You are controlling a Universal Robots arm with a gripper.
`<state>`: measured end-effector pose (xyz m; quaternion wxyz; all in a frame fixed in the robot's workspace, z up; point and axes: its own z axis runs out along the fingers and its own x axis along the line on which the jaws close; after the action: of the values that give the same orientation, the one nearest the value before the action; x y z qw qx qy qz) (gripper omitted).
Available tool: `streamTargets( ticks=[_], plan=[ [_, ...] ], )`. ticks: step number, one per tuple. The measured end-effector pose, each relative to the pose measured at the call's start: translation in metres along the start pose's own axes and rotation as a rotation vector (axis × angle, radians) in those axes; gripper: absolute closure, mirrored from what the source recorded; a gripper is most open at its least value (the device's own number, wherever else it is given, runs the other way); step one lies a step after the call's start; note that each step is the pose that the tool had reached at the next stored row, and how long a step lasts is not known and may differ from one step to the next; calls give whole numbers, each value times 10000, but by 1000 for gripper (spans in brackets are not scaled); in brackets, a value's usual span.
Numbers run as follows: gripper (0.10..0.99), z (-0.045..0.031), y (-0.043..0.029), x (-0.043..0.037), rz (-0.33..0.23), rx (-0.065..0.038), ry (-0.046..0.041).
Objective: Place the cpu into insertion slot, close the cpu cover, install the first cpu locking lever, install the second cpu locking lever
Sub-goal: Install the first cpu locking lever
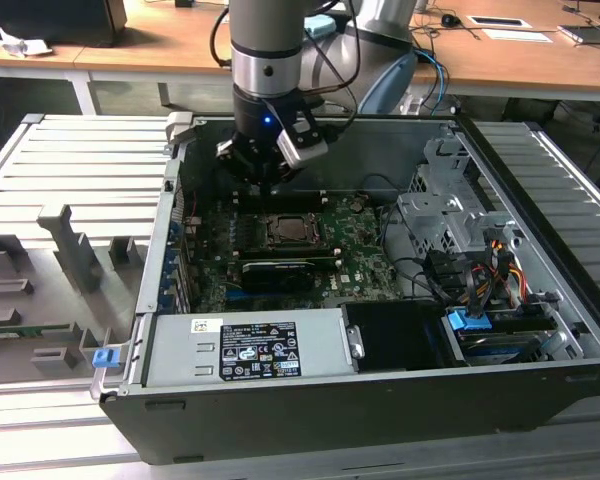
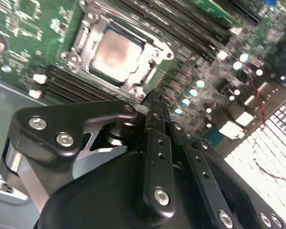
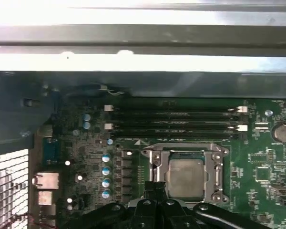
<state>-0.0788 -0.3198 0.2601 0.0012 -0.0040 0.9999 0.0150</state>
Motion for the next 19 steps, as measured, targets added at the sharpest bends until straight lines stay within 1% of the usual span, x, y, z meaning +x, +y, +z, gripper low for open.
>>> streamTargets(
  ticks=[2, 4, 11, 13, 15, 16, 18, 19],
  plan=[
    [980, 8, 15, 131, -1, -3, -2],
    [980, 12, 25, 188, 2, -1, -1],
    [980, 20, 32, 281, 1, -2, -2],
    [980, 25, 68, 324, -1, 6, 0],
    [980, 27, 98, 336, 0, 6, -1],
    [980, 29, 123, 351, 2, 5, 0],
    [980, 36, 163, 354, 0, 4, -2],
    [980, 41, 194, 354, 1, 7, 0]
  ],
)
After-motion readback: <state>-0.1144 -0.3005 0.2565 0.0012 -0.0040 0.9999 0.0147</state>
